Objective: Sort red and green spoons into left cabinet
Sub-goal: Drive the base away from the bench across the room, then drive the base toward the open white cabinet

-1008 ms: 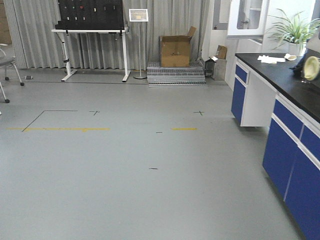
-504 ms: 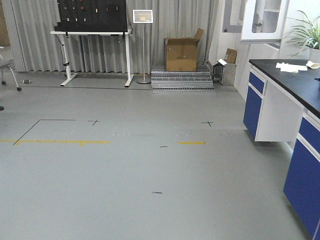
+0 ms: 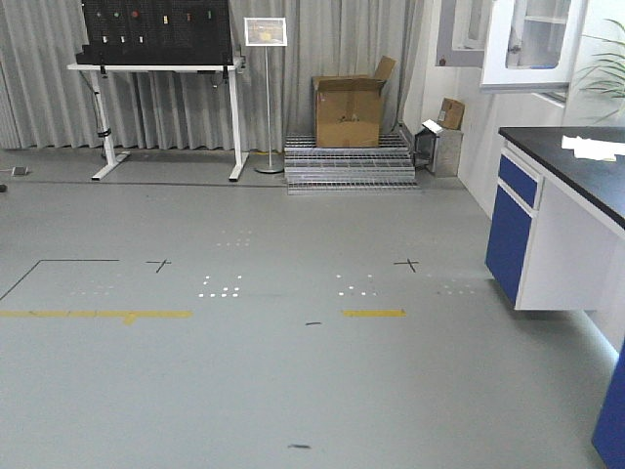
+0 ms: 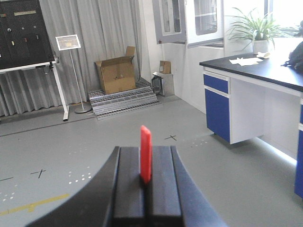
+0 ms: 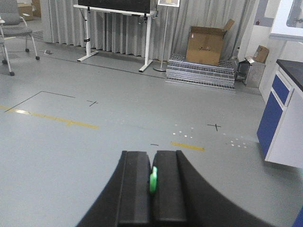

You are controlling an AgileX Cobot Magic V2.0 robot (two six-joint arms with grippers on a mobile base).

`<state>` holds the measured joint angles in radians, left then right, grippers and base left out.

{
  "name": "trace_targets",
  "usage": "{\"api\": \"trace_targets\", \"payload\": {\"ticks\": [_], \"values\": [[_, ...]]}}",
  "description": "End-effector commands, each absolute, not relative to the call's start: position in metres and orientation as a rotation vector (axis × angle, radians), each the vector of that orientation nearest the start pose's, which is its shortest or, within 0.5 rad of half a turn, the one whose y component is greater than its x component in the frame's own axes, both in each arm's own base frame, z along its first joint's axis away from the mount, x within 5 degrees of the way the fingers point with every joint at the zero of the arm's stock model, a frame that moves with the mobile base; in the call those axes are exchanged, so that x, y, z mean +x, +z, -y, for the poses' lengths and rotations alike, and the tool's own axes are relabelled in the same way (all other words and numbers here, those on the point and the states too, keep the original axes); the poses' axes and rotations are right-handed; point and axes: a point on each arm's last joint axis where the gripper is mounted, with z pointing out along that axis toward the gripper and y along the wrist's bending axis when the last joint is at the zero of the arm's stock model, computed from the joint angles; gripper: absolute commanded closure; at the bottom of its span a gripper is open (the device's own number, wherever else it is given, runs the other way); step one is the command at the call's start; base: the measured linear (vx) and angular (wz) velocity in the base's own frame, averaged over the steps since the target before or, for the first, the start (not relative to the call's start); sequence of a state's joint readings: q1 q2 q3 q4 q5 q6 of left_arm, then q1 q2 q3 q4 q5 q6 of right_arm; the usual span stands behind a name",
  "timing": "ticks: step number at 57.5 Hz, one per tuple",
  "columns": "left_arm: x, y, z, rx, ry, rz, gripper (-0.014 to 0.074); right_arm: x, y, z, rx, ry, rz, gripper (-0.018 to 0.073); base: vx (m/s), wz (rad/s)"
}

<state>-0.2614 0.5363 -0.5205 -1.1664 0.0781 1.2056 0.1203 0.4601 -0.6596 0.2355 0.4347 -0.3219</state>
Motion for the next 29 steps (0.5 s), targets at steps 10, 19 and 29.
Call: {"api": "trace_targets", "payload": {"ticks": [10,19,29], "values": [[0.1103,0.3546,0.0340,0.243,-0.232,-1.474,0.0597,0.0865,0.3776,-0.0176,-0.237,0.078,-1.592,0.0564,0.61,0.00],[0.1103,0.3546,0.0340,0.243,-0.232,-1.474,0.0597,0.0865,0.3776,-0.0176,-0.237,0.078,-1.592,0.0564,0.62,0.04],[0.1103,0.3546,0.0340,0.243,-0.232,-1.474,0.0597,0.0865,0.3776,-0.0176,-0.237,0.078,-1.592,0.0564,0.64,0.06]]}}
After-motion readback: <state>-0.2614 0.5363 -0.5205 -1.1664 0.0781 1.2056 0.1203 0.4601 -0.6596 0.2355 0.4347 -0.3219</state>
